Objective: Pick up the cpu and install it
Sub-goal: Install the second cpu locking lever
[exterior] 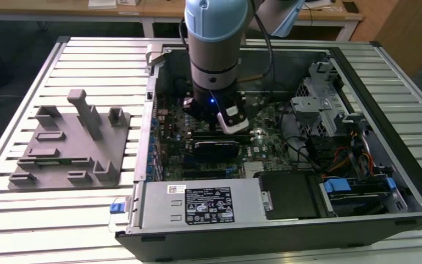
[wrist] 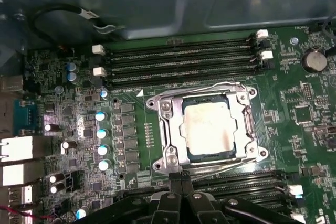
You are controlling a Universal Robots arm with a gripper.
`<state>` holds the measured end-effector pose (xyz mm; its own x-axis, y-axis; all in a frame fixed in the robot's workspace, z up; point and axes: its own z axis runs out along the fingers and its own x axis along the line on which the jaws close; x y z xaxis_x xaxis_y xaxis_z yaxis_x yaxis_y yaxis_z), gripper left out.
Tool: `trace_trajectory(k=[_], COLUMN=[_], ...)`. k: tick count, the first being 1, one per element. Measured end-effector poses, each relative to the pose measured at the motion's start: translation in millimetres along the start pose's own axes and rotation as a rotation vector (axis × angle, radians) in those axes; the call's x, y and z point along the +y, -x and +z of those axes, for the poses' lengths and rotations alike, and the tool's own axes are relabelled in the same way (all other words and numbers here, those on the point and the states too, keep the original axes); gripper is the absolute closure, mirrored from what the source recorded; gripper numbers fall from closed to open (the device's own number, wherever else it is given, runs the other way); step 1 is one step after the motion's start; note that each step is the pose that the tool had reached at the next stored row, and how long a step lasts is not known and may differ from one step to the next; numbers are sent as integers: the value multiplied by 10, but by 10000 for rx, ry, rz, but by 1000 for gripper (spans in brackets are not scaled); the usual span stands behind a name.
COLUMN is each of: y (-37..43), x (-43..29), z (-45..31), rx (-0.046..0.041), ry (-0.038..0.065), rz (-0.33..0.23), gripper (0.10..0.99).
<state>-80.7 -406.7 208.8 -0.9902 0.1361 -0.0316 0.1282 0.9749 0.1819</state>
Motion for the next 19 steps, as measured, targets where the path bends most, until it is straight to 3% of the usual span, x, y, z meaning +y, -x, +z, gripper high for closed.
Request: trace_trajectory(k=[4,10,15,19], y=[-3,2,5,-3], x=[-22,-62,-88,-105], z=[12,8,5,21], rx=[33,63,94,143], ry=[136,185,301,553], rz=[-78,-201,-290,-373], gripper=[980,980,980,980])
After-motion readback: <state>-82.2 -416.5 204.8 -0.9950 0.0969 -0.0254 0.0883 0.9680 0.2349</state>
